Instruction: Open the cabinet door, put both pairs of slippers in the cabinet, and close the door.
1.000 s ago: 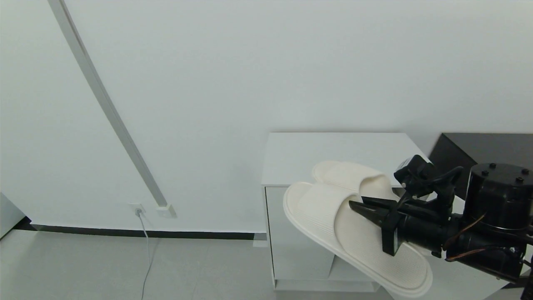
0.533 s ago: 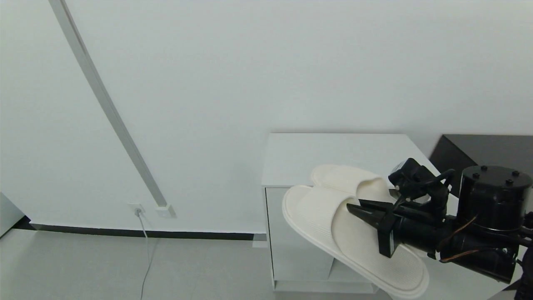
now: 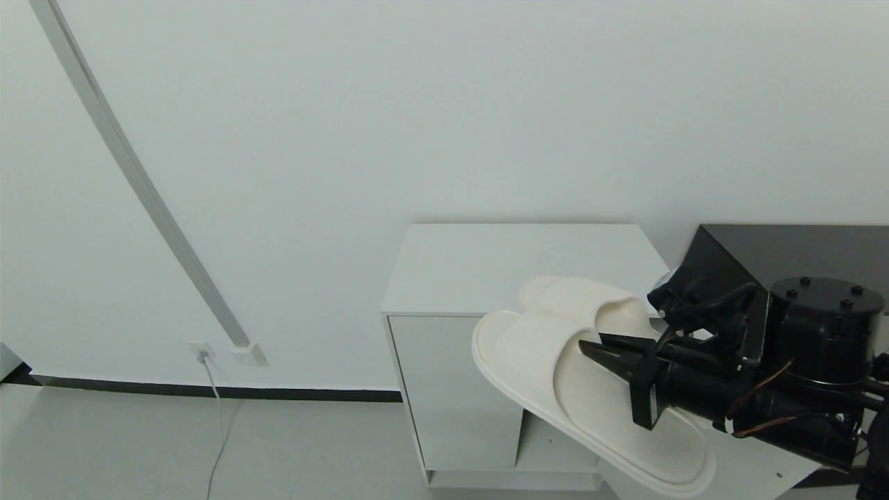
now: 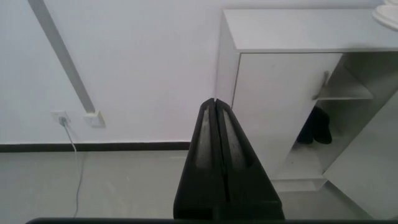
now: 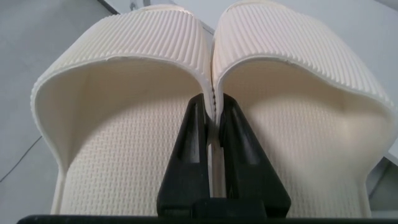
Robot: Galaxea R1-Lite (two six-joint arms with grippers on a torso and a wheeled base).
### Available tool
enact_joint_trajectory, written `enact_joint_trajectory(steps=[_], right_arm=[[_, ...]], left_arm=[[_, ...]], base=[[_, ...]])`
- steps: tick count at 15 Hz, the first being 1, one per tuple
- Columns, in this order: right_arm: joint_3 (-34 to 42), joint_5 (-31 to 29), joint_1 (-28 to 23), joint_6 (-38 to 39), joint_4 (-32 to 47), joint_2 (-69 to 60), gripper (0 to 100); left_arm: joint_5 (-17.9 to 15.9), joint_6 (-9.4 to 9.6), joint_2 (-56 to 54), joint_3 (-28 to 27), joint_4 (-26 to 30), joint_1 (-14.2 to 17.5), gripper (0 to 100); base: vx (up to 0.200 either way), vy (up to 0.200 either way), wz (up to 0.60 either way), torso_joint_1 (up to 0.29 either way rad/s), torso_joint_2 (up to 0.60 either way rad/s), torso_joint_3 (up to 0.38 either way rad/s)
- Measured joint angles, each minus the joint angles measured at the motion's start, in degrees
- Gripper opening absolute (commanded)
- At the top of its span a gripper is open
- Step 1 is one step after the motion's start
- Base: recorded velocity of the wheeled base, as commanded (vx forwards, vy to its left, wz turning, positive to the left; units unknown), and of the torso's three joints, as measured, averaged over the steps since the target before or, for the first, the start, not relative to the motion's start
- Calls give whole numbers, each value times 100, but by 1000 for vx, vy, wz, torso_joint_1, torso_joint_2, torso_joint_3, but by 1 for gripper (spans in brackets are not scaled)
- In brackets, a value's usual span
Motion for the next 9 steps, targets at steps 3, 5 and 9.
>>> enact_joint_trajectory(steps=[3,5,9], right_arm=[[6,2,0,-2,0,5,0],[13,0,-2,-2,-5,5,0],[5,0,-11,0,-17,29,0]], left_arm=[[-2,0,0,0,0,-2,0],[0,0,0,0,2,0,0],[0,-7,0,-2,0,-2,0]], base=[[0,-200,0,1,4,4],[0,-200,0,0,5,5],[0,-100,0,1,1,1]])
